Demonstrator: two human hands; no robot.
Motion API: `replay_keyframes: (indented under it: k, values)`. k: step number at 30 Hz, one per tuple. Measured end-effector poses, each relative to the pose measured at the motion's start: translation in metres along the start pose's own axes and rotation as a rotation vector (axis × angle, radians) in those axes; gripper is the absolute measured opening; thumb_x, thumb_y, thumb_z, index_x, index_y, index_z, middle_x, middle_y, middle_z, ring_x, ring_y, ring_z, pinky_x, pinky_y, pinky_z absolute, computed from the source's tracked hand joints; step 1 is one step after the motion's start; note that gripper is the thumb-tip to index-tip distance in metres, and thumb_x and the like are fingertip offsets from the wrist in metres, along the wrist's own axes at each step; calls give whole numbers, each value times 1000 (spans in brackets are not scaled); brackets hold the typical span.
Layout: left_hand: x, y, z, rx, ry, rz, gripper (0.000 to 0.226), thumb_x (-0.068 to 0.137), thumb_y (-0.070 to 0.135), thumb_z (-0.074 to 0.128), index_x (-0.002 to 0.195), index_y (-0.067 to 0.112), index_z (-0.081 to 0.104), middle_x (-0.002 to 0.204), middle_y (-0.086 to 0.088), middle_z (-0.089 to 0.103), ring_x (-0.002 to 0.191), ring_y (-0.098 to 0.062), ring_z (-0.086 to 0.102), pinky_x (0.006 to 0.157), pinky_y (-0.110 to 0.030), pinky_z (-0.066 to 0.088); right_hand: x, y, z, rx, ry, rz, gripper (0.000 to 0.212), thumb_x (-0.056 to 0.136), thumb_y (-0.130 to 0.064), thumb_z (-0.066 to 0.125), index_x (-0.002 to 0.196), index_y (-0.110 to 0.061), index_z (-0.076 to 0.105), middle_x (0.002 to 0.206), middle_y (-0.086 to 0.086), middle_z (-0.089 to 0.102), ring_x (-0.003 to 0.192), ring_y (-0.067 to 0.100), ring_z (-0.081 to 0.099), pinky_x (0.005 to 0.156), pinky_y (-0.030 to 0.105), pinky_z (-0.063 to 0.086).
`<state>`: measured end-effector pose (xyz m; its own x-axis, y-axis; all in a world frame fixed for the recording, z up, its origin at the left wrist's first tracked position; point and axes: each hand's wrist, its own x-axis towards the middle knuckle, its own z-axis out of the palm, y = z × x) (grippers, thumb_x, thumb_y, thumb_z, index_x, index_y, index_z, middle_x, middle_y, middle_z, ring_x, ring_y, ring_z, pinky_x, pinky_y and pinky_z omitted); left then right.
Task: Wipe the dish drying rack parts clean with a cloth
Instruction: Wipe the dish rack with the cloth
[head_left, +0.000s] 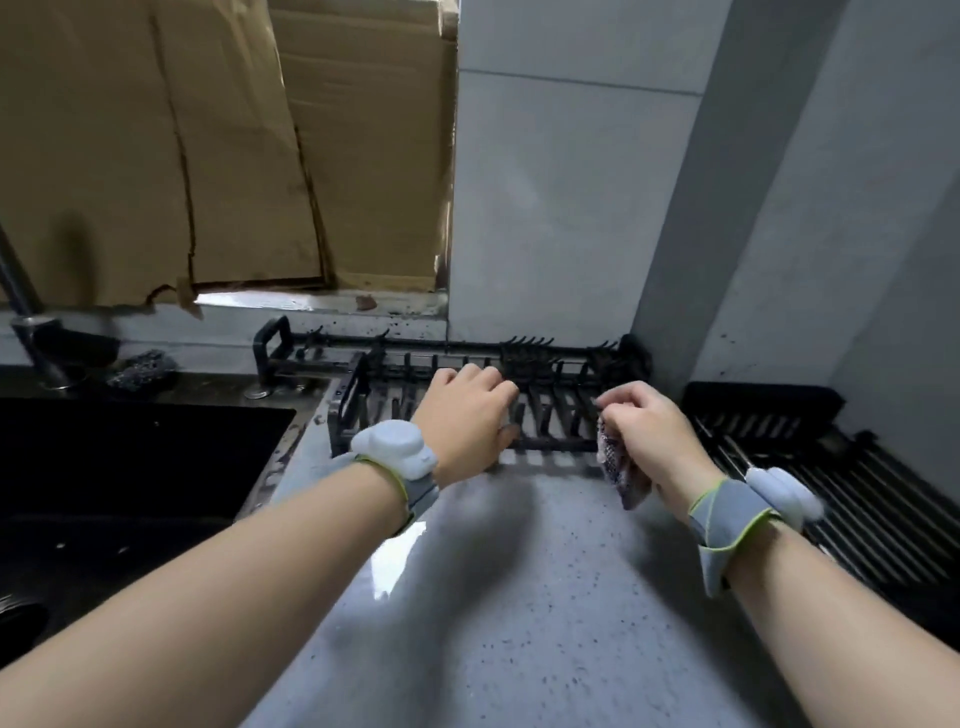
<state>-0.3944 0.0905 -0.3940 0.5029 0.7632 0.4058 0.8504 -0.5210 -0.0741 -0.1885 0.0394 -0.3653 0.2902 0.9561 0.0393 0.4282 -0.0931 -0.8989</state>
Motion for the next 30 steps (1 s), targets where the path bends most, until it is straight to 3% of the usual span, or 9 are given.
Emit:
replay_keyframes:
  k: [3,6,9,11,15,19,22,25,30]
  values:
    - [22,26,12,-2,-111,-39,41,97,50,52,125,21,51,123,-1,56,118,-29,49,96,-44,36,5,5,-13,-84,21,-21,23,69,-27,53,87,-23,67,77,2,69,78,29,64,70,34,49]
    - [31,34,22,-90,-170,-169,34,99,47,50,121,21,53,120,-2,58,114,-31,52,92,-45,35,8,13,-18,-117,30,-63,14,76,-19,57,86,-22,67,69,0,62,75,23,59,71,32,47]
    - [34,34,24,-194,-123,-247,12,95,19,50,99,24,61,109,1,63,105,-29,57,84,-39,30,8,17,-23,-136,19,-91,14,81,-13,57,86,-20,67,66,-2,59,68,18,54,64,28,42]
    - [31,34,19,-249,-116,-255,25,83,1,47,82,25,53,99,3,63,98,-27,57,81,-37,28,6,15,-27,-141,14,-107,15,81,-13,57,87,-21,68,68,-2,60,68,17,53,63,27,40]
    - [7,26,15,-342,-47,-147,29,74,-6,49,73,23,51,77,9,55,85,-26,56,77,-37,35,-6,5,-35,-139,-38,-136,17,75,-26,54,85,-26,67,85,-1,62,76,19,56,68,27,40]
    - [-34,18,6,-436,14,29,27,75,-11,57,73,16,60,72,11,58,77,-20,52,70,-38,44,-23,-17,-43,-85,-80,-187,18,75,-21,54,87,-26,67,62,-12,59,58,14,52,59,26,40]
    - [-70,16,-7,-480,8,132,22,86,-5,63,80,16,66,80,15,62,81,-10,53,72,-27,45,-43,-29,-49,-98,-174,-217,23,79,-11,52,93,-25,64,52,-13,57,49,13,53,52,24,40]
    - [-104,9,-25,-491,-13,210,13,96,13,63,87,22,69,83,25,56,84,-3,51,76,-17,42,-68,-30,-57,-155,-222,-227,25,80,-8,53,93,-26,65,58,-11,55,50,11,50,50,25,39]
    - [-148,-4,-48,-381,42,160,13,91,30,70,102,24,72,101,13,67,99,-10,56,90,-29,46,-114,-21,-63,-150,-278,-194,28,83,-5,51,99,-24,64,67,-4,53,55,19,51,52,30,41]
